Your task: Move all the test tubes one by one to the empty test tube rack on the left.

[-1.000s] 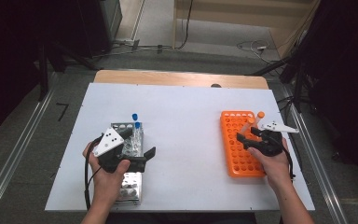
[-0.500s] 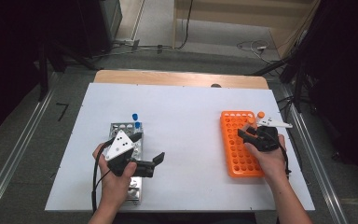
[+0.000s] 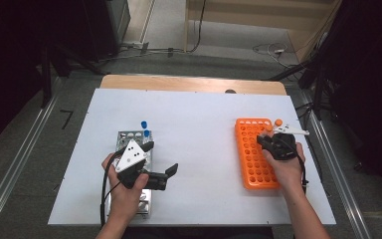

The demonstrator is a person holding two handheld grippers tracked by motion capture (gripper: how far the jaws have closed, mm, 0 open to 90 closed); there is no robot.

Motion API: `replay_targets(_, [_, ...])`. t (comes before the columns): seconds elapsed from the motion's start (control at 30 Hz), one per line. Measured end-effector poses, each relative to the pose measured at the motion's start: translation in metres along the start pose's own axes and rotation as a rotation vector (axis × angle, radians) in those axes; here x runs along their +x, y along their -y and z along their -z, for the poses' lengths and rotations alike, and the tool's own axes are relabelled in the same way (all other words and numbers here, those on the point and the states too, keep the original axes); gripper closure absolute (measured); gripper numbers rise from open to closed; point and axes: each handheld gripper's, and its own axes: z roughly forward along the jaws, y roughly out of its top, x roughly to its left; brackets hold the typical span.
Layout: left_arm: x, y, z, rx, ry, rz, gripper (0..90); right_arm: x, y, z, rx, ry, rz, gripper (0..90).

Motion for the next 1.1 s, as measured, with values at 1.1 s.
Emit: replay_targets(1.1, [-0.014, -0.002, -0.006, 0.01, 0.032, -0.033, 0.0, 0.055, 0.01, 0.047, -0.17, -0.294, 0.098, 72.5])
